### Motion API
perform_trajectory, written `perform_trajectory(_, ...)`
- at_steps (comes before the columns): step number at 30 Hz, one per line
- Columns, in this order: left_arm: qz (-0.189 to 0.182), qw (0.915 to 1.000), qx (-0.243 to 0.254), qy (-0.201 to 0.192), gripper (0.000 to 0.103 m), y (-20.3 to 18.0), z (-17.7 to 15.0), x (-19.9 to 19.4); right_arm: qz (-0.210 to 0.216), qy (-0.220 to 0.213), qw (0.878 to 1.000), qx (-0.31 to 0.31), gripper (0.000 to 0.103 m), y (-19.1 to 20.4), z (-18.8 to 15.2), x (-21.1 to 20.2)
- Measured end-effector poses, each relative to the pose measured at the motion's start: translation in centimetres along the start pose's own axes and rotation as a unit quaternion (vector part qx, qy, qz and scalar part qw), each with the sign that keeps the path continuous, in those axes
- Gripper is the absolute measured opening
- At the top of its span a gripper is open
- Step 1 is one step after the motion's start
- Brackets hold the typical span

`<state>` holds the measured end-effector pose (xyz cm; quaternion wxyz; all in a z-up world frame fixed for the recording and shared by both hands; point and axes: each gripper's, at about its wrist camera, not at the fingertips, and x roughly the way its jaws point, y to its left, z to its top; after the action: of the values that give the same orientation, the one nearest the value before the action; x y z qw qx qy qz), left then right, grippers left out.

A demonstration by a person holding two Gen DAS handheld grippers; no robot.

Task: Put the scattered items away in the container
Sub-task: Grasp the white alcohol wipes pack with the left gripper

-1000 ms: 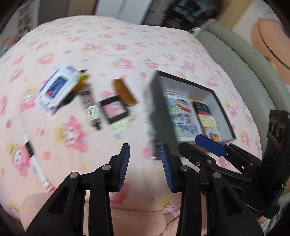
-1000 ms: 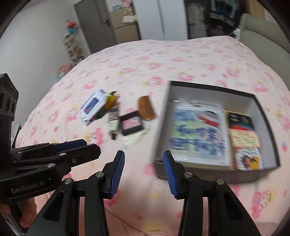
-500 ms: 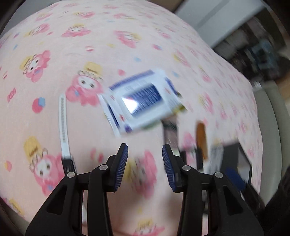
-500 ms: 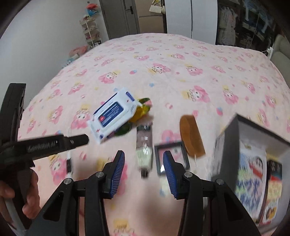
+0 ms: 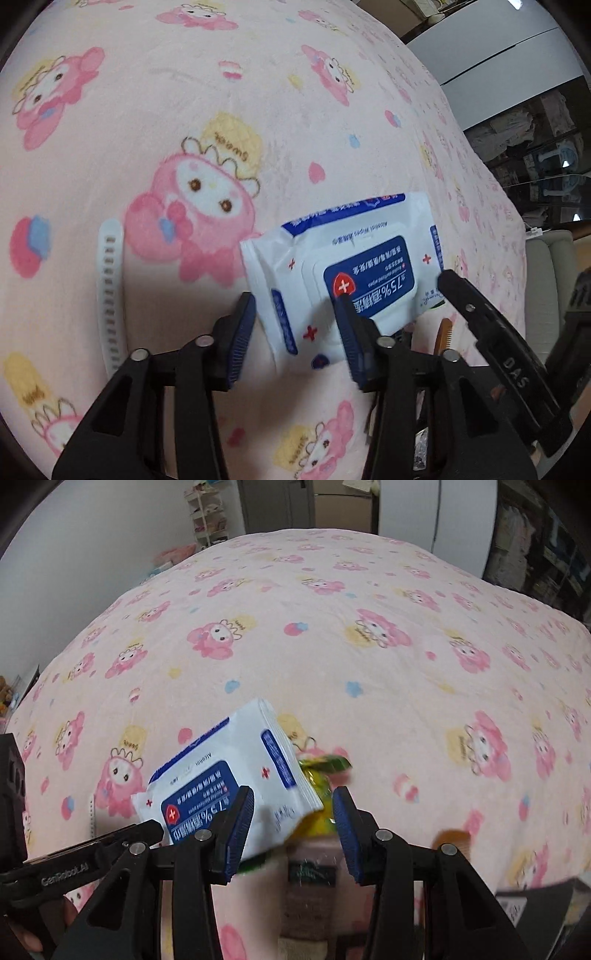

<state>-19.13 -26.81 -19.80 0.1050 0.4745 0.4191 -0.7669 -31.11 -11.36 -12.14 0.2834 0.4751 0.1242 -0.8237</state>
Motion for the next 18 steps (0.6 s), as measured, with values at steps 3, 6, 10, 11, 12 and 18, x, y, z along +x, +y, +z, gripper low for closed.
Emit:
perform_trajectory(3,-0.015,0.9998,-0.010,0.005,0.050,0.4,0.5,0.4,0.000,0.002,1.000,-0.010,0.040,0.2,0.2,1.2)
perform_trajectory(6,-0.028,0.9993,-0.021,0.014,0.051,0.8,0.8,0.8,0.021,0.011,1.000,0.003,0.040,-0.3,0.2,2.2)
perform_trajectory(10,-0.052,0.9981,-0.025,0.020,0.051,0.9,0.6,0.1,0.066,0.020,0.997,0.030,0.040,-0.3,-0.8,1.6)
perform_trajectory(11,-0.057,0.9979,-0.022,0.022,0.050,0.8,0.4,0.0,0.066,0.016,0.997,0.021,0.040,0.1,-1.3,1.0)
perform_trajectory(12,-0.063,0.9975,-0.020,0.024,0.049,0.7,0.2,-0.2,0.066,0.013,0.998,0.012,0.040,0.4,-1.7,0.4)
perform_trajectory(18,-0.096,0.9935,0.001,0.061,0.042,-0.5,-1.5,-0.7,0.078,0.026,0.996,0.039,0.040,0.7,-6.9,-4.3)
